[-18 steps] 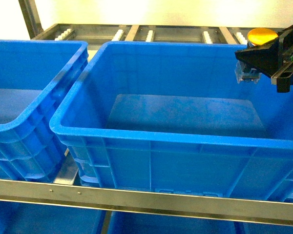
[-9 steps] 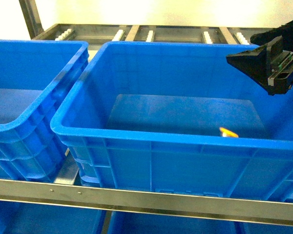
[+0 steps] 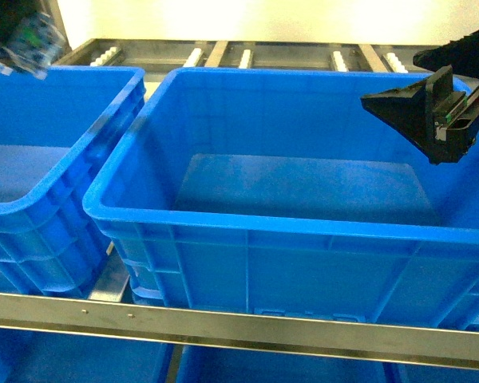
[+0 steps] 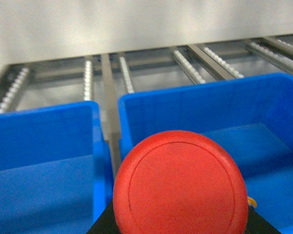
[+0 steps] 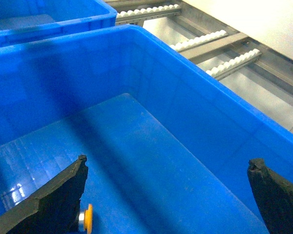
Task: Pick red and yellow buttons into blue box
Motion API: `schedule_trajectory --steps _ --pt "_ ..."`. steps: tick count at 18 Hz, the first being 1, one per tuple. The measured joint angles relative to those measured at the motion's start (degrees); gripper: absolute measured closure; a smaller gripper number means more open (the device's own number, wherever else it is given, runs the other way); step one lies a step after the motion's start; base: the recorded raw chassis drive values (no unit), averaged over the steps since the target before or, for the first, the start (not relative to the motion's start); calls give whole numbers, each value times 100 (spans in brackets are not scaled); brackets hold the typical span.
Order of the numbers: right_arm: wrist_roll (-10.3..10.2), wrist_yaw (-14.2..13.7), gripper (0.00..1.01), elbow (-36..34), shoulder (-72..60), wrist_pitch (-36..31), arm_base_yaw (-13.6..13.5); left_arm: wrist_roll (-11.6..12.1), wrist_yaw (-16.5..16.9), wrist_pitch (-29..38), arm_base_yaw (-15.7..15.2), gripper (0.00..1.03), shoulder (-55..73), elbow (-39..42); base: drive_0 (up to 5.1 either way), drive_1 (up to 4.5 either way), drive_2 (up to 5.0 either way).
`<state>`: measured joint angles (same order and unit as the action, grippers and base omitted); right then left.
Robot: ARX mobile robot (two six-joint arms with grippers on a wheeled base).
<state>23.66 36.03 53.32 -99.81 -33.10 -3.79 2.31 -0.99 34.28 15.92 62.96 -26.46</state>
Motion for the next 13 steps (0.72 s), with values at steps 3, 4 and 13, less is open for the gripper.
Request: schedule_trajectory --steps 3,4,13 --pt "-2 -2 3 0 0 2 4 0 195 278 -28 79 748 -61 0 0 0" --pt "0 0 3 -2 0 2 4 4 251 337 -39 79 925 -87 0 0 0" --pt "0 -2 3 -2 0 0 4 496 595 293 297 79 3497 -1799 0 0 0"
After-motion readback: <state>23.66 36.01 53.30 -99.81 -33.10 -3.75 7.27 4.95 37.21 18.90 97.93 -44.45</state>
